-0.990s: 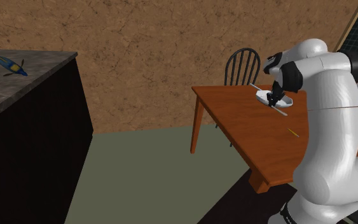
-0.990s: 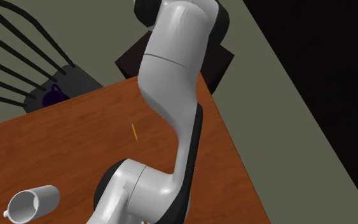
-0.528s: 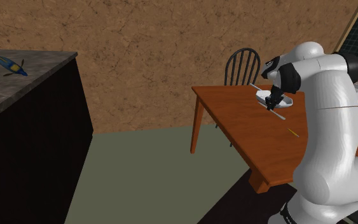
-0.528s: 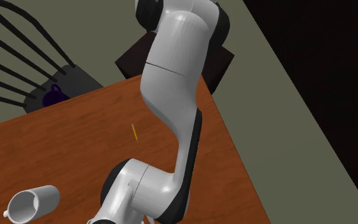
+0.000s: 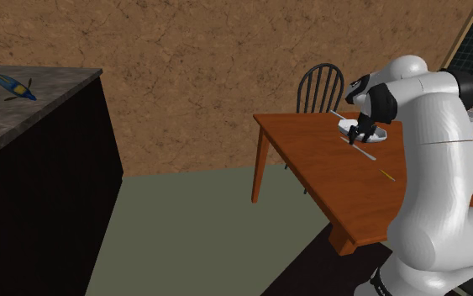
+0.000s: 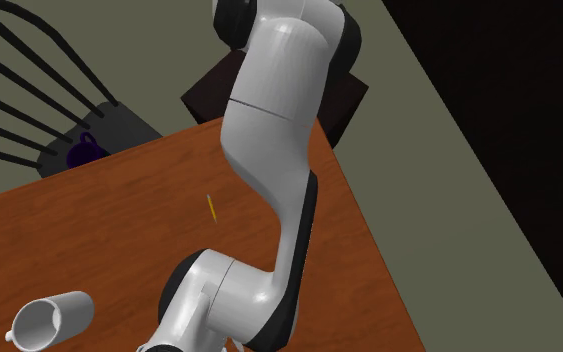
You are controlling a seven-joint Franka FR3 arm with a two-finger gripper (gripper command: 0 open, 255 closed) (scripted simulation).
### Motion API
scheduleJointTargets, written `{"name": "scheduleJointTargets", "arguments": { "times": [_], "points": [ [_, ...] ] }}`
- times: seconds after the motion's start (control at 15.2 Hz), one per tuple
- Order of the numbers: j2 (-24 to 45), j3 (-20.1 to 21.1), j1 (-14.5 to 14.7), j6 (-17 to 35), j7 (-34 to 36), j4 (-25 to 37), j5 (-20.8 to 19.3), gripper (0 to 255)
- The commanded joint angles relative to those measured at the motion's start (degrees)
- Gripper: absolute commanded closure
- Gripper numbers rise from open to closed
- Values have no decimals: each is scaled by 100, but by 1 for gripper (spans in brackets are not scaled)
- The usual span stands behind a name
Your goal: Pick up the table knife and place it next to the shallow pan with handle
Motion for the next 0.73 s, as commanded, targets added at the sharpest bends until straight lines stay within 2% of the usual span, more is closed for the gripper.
{"name": "scheduleJointTargets", "arguments": {
  "times": [0.0, 0.13, 0.4, 0.66],
  "points": [
    [0, 0, 0, 0, 0, 0, 0, 0],
    [0, 0, 0, 0, 0, 0, 0, 0],
    [-242, -110, 21, -576, 111, 376, -168, 0],
    [-242, -110, 21, -576, 111, 376, -168, 0]
  ]
}}
